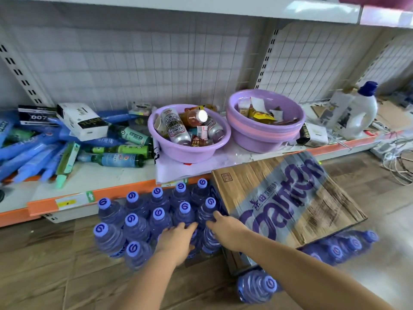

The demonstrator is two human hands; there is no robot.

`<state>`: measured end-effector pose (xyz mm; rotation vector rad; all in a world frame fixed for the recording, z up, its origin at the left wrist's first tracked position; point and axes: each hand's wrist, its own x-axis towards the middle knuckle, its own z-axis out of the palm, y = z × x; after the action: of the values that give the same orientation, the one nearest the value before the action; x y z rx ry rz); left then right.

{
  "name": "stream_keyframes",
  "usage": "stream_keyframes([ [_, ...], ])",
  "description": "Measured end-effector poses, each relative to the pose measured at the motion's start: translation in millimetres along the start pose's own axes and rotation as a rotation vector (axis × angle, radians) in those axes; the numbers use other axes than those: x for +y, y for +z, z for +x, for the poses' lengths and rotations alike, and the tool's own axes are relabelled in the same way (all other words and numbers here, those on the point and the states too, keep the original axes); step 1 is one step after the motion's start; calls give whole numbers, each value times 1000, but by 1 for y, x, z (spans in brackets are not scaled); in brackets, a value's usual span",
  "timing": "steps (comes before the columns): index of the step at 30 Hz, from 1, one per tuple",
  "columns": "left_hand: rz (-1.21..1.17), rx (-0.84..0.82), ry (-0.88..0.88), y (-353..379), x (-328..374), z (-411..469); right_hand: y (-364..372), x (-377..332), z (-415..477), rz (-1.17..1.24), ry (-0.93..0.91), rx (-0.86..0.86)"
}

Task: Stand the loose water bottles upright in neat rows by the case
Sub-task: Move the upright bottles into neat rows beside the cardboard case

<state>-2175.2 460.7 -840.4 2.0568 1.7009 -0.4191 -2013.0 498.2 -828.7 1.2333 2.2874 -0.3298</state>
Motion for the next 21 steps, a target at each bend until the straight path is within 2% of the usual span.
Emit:
stream_keyframes([
  [11,48,67,-8,-14,20,-8,-11,-1,-15,415,123,161],
  [21,12,198,1,-57,51,-67,-54,10,-108,498,92,338],
])
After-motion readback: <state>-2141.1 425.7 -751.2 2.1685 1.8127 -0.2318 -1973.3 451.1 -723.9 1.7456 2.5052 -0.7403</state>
